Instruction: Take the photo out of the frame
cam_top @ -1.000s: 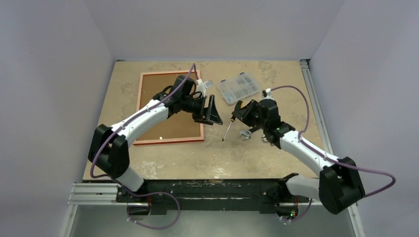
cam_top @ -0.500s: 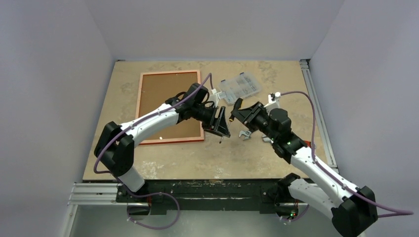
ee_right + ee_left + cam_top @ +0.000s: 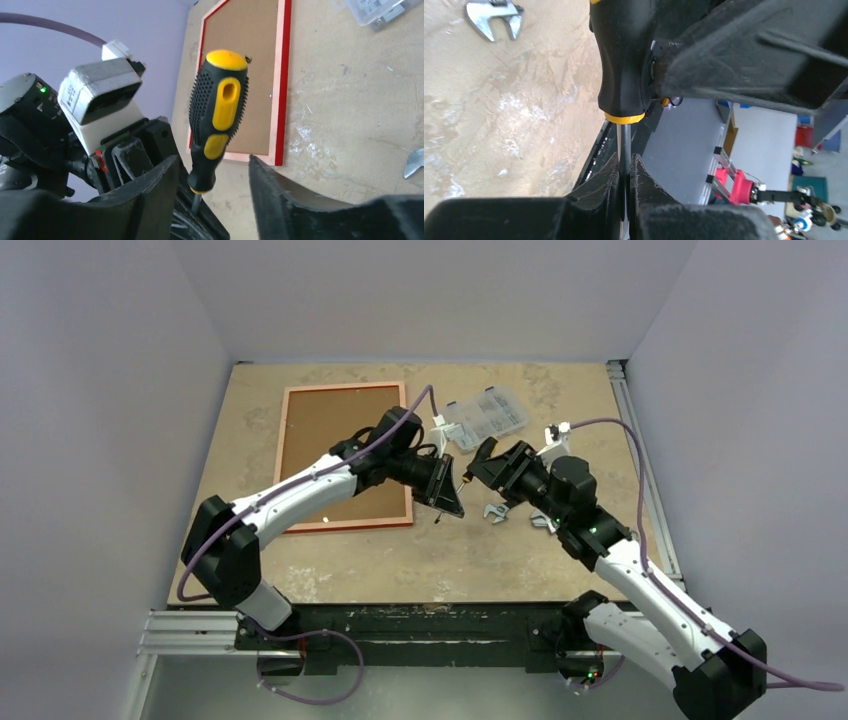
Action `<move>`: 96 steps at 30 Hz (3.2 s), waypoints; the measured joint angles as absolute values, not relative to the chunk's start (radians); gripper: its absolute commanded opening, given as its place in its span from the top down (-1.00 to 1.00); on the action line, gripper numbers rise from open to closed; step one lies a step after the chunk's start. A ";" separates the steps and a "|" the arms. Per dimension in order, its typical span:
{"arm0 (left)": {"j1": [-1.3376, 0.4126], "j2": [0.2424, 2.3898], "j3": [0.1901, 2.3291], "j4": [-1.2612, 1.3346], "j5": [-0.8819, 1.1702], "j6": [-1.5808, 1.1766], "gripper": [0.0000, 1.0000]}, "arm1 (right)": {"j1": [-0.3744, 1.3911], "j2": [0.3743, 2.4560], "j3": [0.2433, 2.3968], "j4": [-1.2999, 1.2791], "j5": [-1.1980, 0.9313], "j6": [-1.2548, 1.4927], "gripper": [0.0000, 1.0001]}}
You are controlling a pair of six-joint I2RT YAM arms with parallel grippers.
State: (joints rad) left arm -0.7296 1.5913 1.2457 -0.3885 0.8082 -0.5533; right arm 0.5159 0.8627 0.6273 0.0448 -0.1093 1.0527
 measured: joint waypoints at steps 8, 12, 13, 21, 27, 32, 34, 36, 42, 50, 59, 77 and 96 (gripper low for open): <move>-0.729 1.483 1.245 -0.416 0.704 -0.477 1.00 | 0.516 0.842 0.793 -0.281 -0.124 0.733 -0.60; -0.736 1.466 1.245 -0.435 0.690 -0.426 1.00 | 0.516 0.791 0.802 -0.387 -0.125 0.595 -0.81; -0.739 1.465 1.245 -0.440 0.689 -0.416 1.00 | 0.516 0.772 0.802 -0.408 -0.126 0.572 -0.86; -0.790 1.412 1.245 -0.458 0.694 -0.272 1.00 | 0.516 0.683 0.839 -0.457 -0.334 0.424 -0.78; -0.866 1.290 1.194 -0.438 0.648 -0.173 1.00 | 0.516 0.631 0.837 -0.418 -0.474 0.429 -0.75; -0.871 1.243 1.146 -0.402 0.503 -0.143 1.00 | 0.516 0.540 0.785 -0.318 -0.463 0.578 -0.76; -0.871 1.229 1.121 -0.384 0.454 -0.135 1.00 | 0.516 0.518 0.753 -0.257 -0.460 0.661 -0.75; -0.871 1.221 1.108 -0.376 0.429 -0.133 1.00 | 0.516 0.532 0.732 -0.195 -0.460 0.733 -0.71; -0.875 1.221 1.106 -0.353 0.428 -0.128 1.00 | 0.516 0.693 0.776 -0.149 -0.463 0.776 -0.66; -0.898 1.221 1.106 -0.349 0.529 -0.120 1.00 | 0.516 0.685 0.780 -0.058 -0.537 0.715 -0.39; -0.918 1.230 1.106 -0.338 0.619 -0.117 1.00 | 0.516 0.764 0.851 -0.037 -0.659 0.633 -0.09; -0.925 1.230 1.105 -0.339 0.477 -0.112 1.00 | 0.532 0.830 0.894 -0.122 -0.527 0.672 0.63; -0.694 1.026 1.036 -0.441 0.295 -0.450 -0.30 | 0.607 1.050 1.019 -0.334 -0.059 0.662 1.00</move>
State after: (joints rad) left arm -0.6941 1.0260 1.0359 -0.4412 0.2951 -0.4503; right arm 0.6067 1.0504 1.0195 -0.3344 -0.0589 0.6621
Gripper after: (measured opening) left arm 0.698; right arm 0.321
